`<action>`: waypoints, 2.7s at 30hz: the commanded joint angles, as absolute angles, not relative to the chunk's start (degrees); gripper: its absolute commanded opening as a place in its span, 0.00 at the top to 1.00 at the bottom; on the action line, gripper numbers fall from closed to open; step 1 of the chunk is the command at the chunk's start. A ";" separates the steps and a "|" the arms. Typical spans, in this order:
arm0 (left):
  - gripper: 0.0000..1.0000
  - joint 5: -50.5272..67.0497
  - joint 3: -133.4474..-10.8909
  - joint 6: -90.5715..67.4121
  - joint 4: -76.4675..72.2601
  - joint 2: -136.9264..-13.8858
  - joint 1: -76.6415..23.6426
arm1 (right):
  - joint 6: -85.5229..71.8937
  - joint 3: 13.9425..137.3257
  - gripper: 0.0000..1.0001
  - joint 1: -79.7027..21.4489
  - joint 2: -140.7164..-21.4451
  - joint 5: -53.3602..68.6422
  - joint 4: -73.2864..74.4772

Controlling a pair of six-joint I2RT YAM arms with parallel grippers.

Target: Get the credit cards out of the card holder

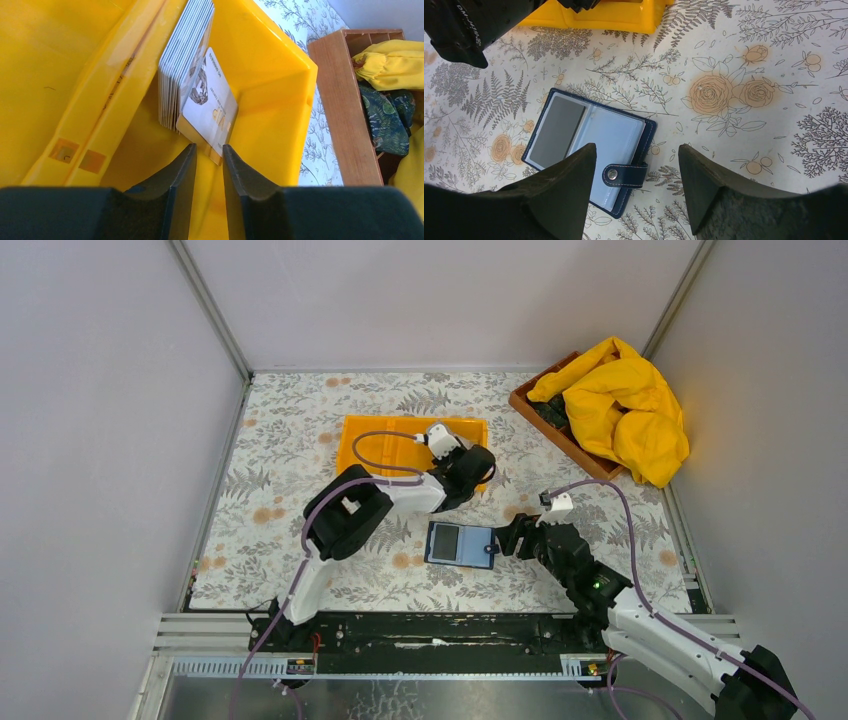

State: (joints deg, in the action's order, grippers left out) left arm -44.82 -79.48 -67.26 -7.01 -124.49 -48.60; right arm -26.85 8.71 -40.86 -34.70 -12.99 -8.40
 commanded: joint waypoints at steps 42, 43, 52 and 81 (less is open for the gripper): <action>1.00 -44.03 -75.73 -59.56 -24.29 -126.08 -47.29 | -26.98 9.40 0.31 -40.52 -36.20 -14.48 -10.12; 1.00 -43.95 -75.56 -59.57 -24.44 -125.95 -47.24 | -26.98 9.36 0.31 -40.52 -36.24 -14.50 -10.11; 0.76 -44.89 -74.39 -63.77 -20.47 -123.77 -48.12 | -26.93 9.49 0.31 -40.52 -36.41 -14.43 -10.27; 0.68 -47.94 -77.43 -65.44 -14.25 -125.35 -47.82 | -26.96 9.41 0.31 -40.50 -36.79 -14.61 -10.32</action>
